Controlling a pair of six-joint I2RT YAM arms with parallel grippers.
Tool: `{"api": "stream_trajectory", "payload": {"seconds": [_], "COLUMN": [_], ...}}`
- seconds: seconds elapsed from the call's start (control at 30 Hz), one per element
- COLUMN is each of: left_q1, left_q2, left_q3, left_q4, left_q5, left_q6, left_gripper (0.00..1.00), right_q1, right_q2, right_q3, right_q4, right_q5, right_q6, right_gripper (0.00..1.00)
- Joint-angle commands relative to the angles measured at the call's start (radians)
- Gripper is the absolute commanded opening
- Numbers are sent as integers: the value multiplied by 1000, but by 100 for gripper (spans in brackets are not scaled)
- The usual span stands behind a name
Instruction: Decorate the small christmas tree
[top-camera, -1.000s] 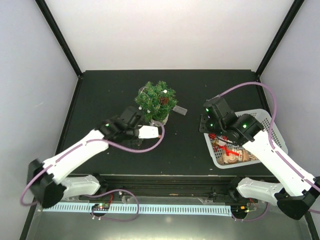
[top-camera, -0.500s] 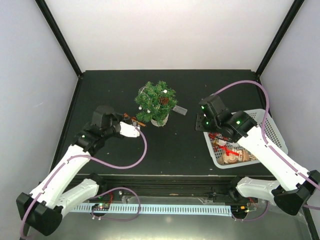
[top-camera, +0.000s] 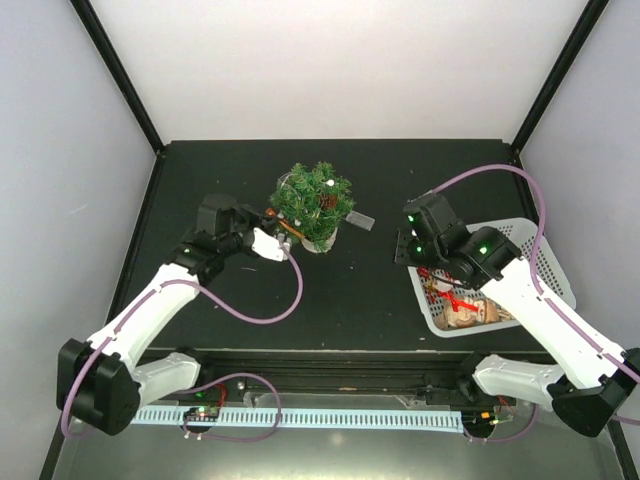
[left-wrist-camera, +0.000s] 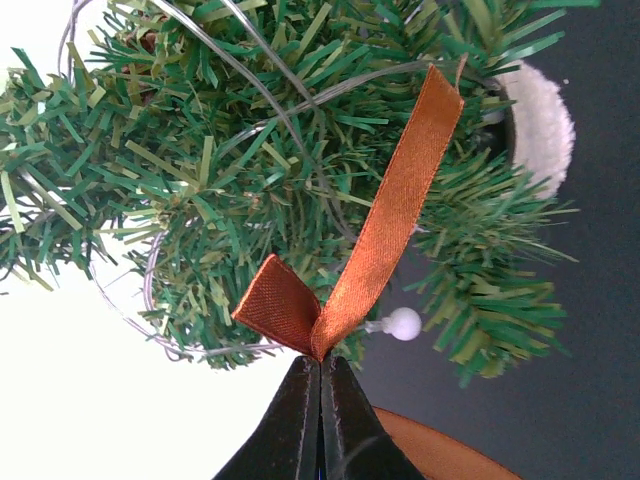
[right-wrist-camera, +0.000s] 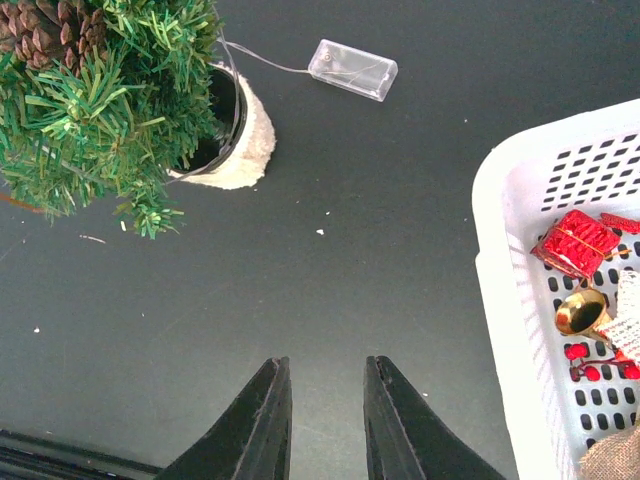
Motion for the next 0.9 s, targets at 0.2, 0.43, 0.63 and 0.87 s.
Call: {"api": "stream_trajectory", "payload": {"seconds": [0.2, 0.43, 0.63, 0.87], "left_q1": [54, 72, 75, 75], "left_q2": [171, 224, 233, 235], "left_q3": [204, 235, 225, 189], "left_q4": [9, -33, -82, -90], "left_q5": [91, 150, 177, 192], "left_q6": [55, 125, 162, 199], "left_gripper": [2, 3, 3, 3], "right_q1": [-7, -6, -7, -8], "right_q2": [-42, -39, -40, -41], "right_q3": [-35, -48, -52, -65], "right_q4": [-9, 1, 4, 10], "right_q5": [4, 2, 5, 3], "right_q6": [22, 28, 35, 46], "right_gripper": [24, 24, 24, 24]}}
